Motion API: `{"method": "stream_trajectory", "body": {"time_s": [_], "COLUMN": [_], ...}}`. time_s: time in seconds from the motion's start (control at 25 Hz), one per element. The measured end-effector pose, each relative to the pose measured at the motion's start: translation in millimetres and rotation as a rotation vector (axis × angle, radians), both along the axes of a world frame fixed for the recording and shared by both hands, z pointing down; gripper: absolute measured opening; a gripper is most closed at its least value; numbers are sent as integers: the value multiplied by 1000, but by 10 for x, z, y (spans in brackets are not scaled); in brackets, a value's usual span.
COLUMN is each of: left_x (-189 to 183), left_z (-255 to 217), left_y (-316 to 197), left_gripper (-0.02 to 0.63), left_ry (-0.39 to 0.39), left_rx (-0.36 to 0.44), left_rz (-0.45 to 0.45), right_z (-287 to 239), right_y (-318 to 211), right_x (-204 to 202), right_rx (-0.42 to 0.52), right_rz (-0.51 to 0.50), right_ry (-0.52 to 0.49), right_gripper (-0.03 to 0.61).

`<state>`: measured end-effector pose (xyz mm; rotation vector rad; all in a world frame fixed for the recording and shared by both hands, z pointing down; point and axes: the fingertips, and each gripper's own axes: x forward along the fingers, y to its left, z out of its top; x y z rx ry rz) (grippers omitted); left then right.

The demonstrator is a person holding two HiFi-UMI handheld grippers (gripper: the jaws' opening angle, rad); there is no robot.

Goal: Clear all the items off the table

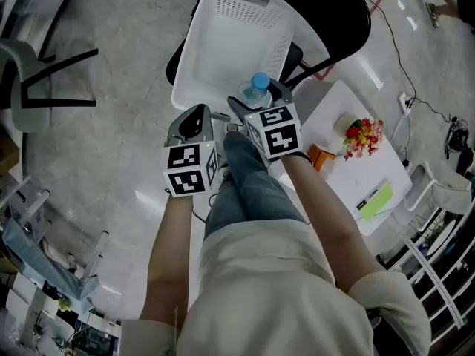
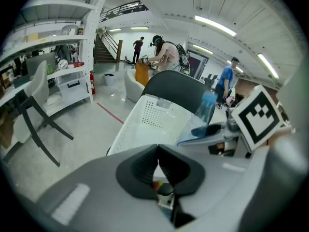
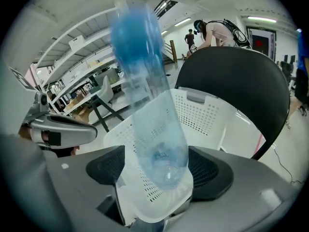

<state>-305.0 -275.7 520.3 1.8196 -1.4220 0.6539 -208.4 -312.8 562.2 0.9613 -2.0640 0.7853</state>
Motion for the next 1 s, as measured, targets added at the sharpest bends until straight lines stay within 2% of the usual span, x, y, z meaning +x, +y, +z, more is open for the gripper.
{"method": "stream_trajectory", "body": {"time_s": [0.36,0.56,0.72,0.8,0.88,1.0], "left_x": [29,41,54,66,83,109], "left_z": [-1,-21,-56,-81,-103,-133], "left_y": [-8,-5,-8,-14,-12,3], "left_gripper": [8,8,8,8,8,8], "left_ry": [3,1,-1,0,1,1], "left_rx": [0,3,10,15,20,26], "left_rz": [2,2,4,2,4,12], "right_z": [-30,-58,-107,-144,-185,-241], "right_y": [-11,22,53,59,61,70], "right_x": [25,39,48,65,88,101], "right_rx": [9,10,12,16,14,11], "right_rz": [4,4,5,14,40,68], "right_ry": [2,-2,-9,-15,-35,-64], "right_gripper": [390,353,281,212,-3,-3]}}
